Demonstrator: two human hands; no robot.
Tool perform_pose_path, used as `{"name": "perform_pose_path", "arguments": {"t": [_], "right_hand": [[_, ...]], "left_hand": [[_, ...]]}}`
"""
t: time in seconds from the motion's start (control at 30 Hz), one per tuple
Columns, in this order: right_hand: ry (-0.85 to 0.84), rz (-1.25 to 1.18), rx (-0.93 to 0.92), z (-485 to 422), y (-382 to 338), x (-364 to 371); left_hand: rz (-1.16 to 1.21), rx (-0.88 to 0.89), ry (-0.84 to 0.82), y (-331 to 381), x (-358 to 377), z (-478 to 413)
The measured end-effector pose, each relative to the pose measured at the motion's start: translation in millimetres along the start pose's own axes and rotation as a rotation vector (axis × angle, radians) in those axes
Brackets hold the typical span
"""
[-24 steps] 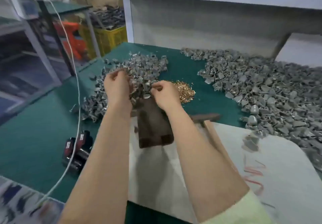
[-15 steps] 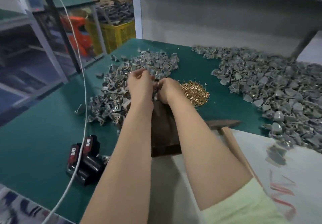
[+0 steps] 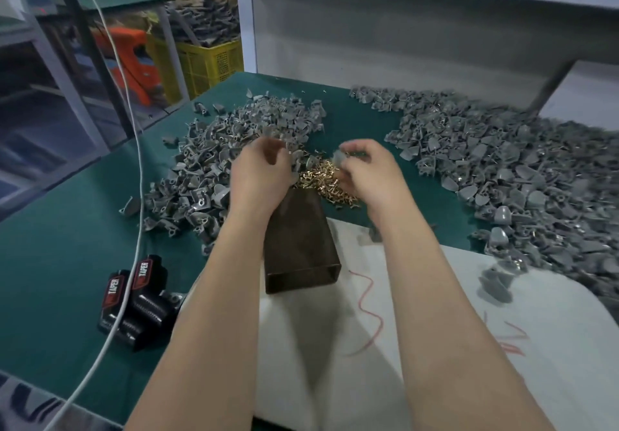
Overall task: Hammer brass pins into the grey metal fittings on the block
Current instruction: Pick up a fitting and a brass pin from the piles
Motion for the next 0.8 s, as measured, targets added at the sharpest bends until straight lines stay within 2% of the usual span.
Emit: {"name": "perform_pose_path", "arguments": {"t": [0.1, 0.27, 0.37, 0.43, 0.5, 0.6, 0.67, 0.73, 0.8], "right_hand": [[0.024, -0.014, 0.072, 35, 22, 8], [0.134, 0.351, -0.067, 55, 26, -3], [0.064, 0.515, -0.142, 46, 22, -36], [0.093, 0.527, -0.172, 42, 19, -49], [0.200, 0.465, -0.248, 43, 15, -57], [0.296, 0.180, -0.247, 51, 14, -61], [0.263, -0.002, -0.174, 54, 19, -62], [0.188, -0.103, -0.111, 54, 21, -61], [0.138, -0.133, -0.106, 52, 19, -59]], "left_hand": [[-0.053, -0.033, -0.010, -6, 4, 20], [0.035, -0.152, 0.065, 13, 17, 52], [-0.197, -0.074, -0.136, 19, 19, 70], [-0.370, -0.028, -0.313, 21, 17, 71], [-0.524, 0.011, -0.405, 23, 17, 73], [-0.628, 0.177, -0.333, 24, 27, 78], [-0.514, 0.240, -0.317, 20, 36, 76], [-0.453, 0.182, -0.302, 20, 44, 71], [-0.499, 0.127, -0.241, 22, 52, 68]]}}
Point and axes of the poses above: each hand's wrist, its own z-axis away from the middle knuckle, its own x-axis out of the palm, y = z × x, the point moved 1 cm from there along -z, towards the middle knuckle, and after that the axes turned 3 degrees about -z, right-handed, at the moved point
